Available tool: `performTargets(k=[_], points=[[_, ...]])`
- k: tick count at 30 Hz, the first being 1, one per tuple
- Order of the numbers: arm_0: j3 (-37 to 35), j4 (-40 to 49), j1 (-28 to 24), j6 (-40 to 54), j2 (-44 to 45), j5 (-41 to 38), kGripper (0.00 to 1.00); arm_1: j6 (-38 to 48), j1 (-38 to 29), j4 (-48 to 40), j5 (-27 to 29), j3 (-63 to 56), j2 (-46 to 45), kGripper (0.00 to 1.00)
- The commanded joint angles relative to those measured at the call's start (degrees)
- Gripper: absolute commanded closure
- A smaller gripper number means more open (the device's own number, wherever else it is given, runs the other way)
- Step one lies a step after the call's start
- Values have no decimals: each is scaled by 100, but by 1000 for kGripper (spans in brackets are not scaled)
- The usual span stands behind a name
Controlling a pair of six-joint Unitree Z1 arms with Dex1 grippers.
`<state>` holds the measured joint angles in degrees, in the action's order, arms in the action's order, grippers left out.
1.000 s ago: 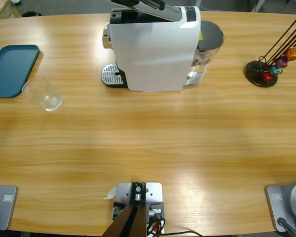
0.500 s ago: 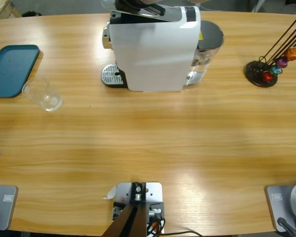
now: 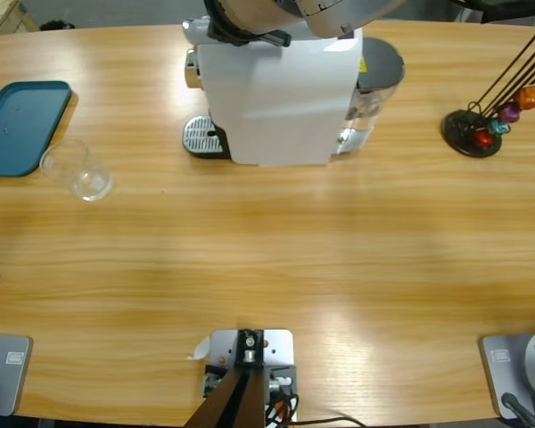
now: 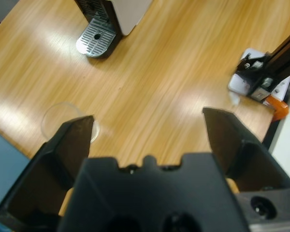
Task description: Pour coffee
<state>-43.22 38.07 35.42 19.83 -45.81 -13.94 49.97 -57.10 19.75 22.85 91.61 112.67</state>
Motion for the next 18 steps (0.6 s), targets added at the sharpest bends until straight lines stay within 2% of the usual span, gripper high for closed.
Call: performTargets(k=[1, 3, 4, 5, 6, 7, 11, 13, 15, 18], points=[[210, -62, 26, -76, 51, 54, 32, -346, -73, 674, -100, -481, 1212, 1000], [216, -68, 26, -76, 46, 63, 32, -1159, -73, 690, -100, -377, 999, 969], [225, -87, 26, -76, 46, 77, 32, -1509, -73, 843, -105, -191, 857, 626], [242, -117, 26, -76, 46, 109, 32, -1849, -73, 1058, -65, 16, 676, 334], [263, -152, 26, -76, 54, 161, 32, -2181, -73, 1144, 4, 141, 472, 132], [286, -189, 26, -85, 77, 198, 32, -2573, -73, 1170, 44, 255, 201, 8], [267, -210, -2, -329, 72, 379, 31, -3371, -70, 1555, -88, 802, -548, 1], [214, -212, -130, -727, 49, 671, 28, -3485, -38, 1840, -464, 1036, -869, 21], [181, -208, -558, -952, -26, 761, 27, -3485, -38, 2089, -555, 1032, -1244, 1], [147, -212, -1287, -677, -506, 785, 26, -3485, -38, 2253, -770, 558, -1959, 0]])
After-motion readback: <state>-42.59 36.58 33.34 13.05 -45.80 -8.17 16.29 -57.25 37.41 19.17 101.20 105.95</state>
